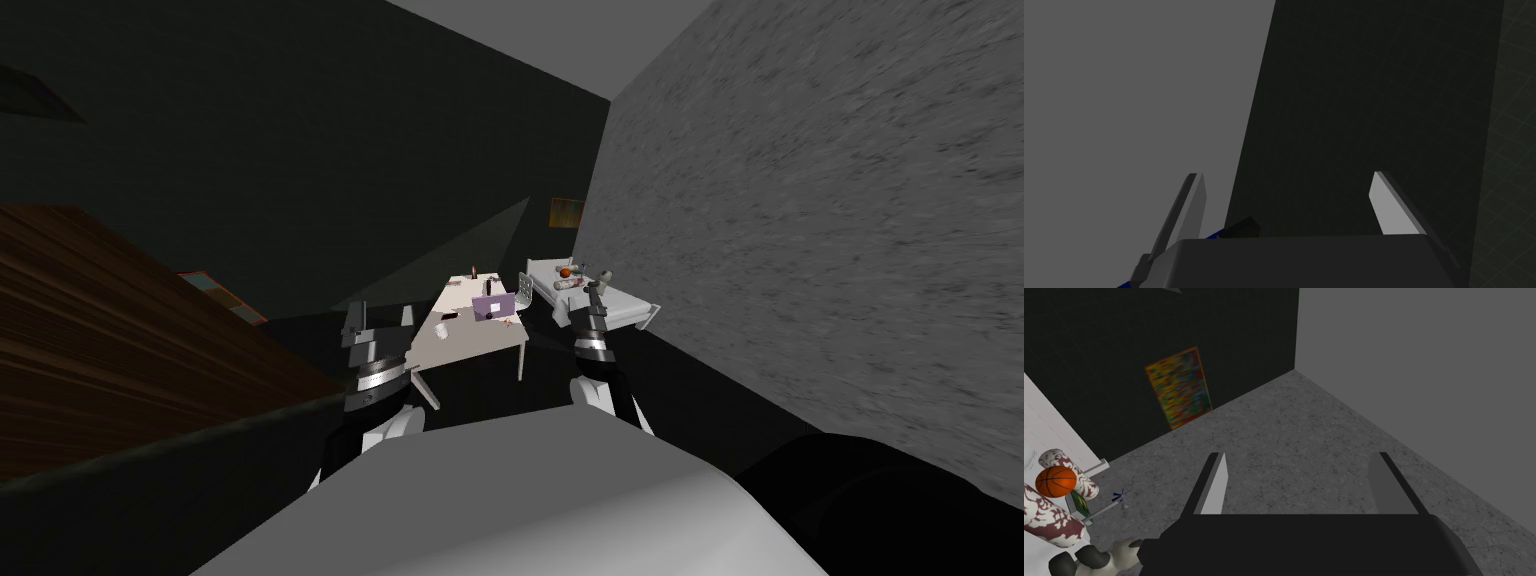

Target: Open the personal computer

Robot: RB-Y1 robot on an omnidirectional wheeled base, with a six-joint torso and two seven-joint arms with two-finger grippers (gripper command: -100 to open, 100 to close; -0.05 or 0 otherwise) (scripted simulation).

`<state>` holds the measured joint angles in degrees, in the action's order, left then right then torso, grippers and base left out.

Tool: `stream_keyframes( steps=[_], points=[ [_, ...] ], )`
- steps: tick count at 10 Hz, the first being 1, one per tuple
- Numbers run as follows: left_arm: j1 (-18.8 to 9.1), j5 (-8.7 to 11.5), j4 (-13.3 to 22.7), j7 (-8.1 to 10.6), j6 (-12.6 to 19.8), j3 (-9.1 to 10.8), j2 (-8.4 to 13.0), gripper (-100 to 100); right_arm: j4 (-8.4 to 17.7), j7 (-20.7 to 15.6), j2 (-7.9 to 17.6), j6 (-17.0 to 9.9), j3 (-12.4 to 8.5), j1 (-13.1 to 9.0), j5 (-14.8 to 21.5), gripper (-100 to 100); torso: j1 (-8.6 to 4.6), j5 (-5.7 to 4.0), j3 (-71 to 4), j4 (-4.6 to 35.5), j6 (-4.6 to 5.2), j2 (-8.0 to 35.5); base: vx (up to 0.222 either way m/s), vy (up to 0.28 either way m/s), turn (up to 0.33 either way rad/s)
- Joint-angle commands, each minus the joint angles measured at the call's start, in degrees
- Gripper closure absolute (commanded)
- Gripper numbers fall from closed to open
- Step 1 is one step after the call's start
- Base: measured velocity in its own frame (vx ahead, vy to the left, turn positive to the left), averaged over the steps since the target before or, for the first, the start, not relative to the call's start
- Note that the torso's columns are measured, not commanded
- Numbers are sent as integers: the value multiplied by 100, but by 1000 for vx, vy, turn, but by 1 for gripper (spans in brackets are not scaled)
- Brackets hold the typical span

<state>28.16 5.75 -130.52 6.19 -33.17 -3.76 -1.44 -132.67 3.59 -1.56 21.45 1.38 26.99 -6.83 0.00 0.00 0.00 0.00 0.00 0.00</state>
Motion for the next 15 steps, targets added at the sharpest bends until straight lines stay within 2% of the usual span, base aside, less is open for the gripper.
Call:
stream_keyframes(
  steps=[1, 9, 10, 12, 15],
  points=[
    [0, 0, 0, 0, 0, 0, 0, 0, 0, 0, 0, 0, 0, 0, 0, 0, 0, 0, -467, 235, 0, 232, 0, 0, 0],
    [0, 0, -2, 0, -1, 0, 0, 0, -2, 0, 0, 1, 0, 0, 0, 0, 0, 0, -7073, 3537, 0, 3539, 0, 0, 0],
    [-36, 29, 39, 17, 41, 8, 235, -100, -2, 0, 0, 1, 0, 0, 0, 0, 0, 0, -7919, 3960, 0, 3962, 21, -21, 7],
    [-120, 95, 133, 56, 136, 26, 561, -100, 1, 0, -1, 0, 0, 1, 0, 0, -11, -3, -8429, 4204, 0, 4203, 27, -63, 14],
    [-317, 255, 351, 149, 361, 70, 979, -100, 1, 0, -1, 0, 1, 1, 0, 0, -3, -1, -8460, 4226, 0, 4223, 56, -96, 20]
  ],
)
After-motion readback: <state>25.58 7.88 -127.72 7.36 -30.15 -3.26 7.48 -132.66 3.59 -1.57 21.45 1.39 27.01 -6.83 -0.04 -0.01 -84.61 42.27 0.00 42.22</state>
